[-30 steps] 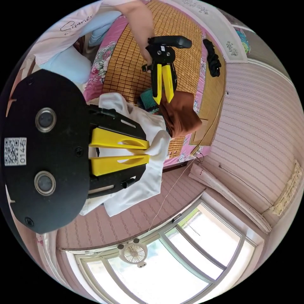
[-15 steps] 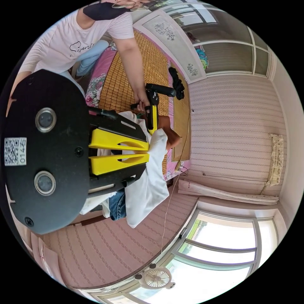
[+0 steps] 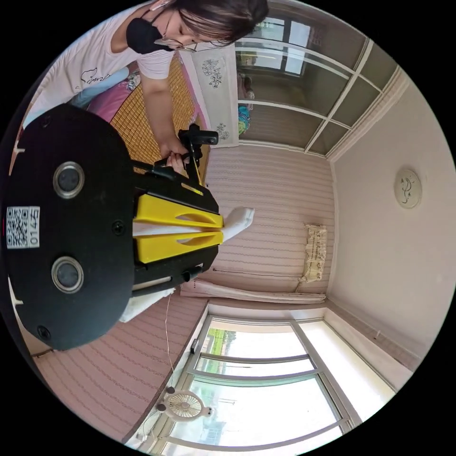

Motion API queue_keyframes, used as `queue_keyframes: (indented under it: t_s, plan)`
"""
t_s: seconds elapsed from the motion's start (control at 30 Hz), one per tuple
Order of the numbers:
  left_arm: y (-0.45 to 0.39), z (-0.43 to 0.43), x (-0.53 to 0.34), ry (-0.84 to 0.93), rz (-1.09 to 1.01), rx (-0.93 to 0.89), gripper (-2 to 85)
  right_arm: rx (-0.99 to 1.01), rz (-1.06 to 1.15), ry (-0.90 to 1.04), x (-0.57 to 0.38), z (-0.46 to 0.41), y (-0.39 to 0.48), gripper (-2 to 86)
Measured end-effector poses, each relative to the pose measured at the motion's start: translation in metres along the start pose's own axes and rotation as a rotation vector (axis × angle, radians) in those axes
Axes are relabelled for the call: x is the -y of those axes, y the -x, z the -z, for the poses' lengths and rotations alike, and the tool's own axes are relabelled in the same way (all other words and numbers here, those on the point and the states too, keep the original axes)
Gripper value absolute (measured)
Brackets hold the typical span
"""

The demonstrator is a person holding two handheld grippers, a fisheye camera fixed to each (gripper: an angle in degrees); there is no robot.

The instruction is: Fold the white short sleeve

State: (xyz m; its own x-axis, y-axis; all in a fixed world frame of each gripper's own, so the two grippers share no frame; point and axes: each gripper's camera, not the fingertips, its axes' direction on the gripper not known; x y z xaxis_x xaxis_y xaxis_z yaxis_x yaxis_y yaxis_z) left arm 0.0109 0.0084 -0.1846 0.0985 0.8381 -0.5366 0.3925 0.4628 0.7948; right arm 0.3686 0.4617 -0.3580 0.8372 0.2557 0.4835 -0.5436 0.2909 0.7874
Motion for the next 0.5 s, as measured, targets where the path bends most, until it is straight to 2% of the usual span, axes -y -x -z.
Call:
queue_keyframes:
  t_s: [0.13,0.27,0.33,0.4,0.43,0.5]
  plan:
    - [-0.024,0.111,0.063,-0.091,-0.075,0.082,-1.0,0.148,0.046,-0.13,0.026,0.045,0.028,0.0]
    - [-0.055,0.27,0.086,-0.093,-0.079,0.304,-1.0,0.313,0.048,-0.068,0.017,0.023,0.048,0.1]
    - [-0.079,0.349,0.076,-0.134,-0.07,0.414,-1.0,0.44,0.001,-0.036,-0.008,0.002,0.052,0.2]
    - [-0.117,0.453,0.043,-0.195,0.025,0.511,-1.0,0.56,-0.055,0.01,-0.048,-0.023,0.059,0.3]
    - [-0.13,0.475,0.032,-0.204,0.043,0.544,-1.0,0.613,-0.088,0.059,-0.079,-0.042,0.068,0.3]
    - [-0.185,0.539,-0.014,-0.187,0.102,0.76,-1.0,0.681,-0.154,0.152,-0.128,-0.071,0.083,0.3]
